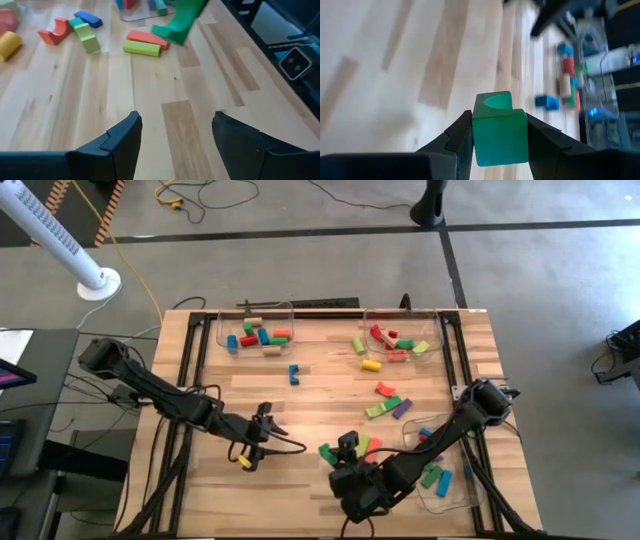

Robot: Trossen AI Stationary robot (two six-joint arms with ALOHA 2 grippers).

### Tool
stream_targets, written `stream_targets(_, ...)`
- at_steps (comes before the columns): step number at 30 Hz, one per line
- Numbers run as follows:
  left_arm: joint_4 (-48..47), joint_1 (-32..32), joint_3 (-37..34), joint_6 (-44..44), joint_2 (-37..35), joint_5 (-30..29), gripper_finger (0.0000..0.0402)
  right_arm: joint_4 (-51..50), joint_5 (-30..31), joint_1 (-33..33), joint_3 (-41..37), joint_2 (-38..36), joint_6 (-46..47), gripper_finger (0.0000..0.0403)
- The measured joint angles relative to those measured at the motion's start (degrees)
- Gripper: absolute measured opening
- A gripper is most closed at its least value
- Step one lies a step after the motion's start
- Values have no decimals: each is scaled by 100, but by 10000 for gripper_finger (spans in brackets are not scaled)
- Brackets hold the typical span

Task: Sort blocks by size
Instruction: Put the green arch block into the top right transparent bin

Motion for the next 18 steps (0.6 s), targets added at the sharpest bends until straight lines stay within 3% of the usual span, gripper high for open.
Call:
stream_targets(10, 51, -386, 0, 1, 34, -561, 229, -1393, 119, -402, 0, -71, 703, 168)
stream_targets(18, 64, -419, 0, 67, 32, -583, 229, -1603, 122, -1036, -68, -525, 368, 168)
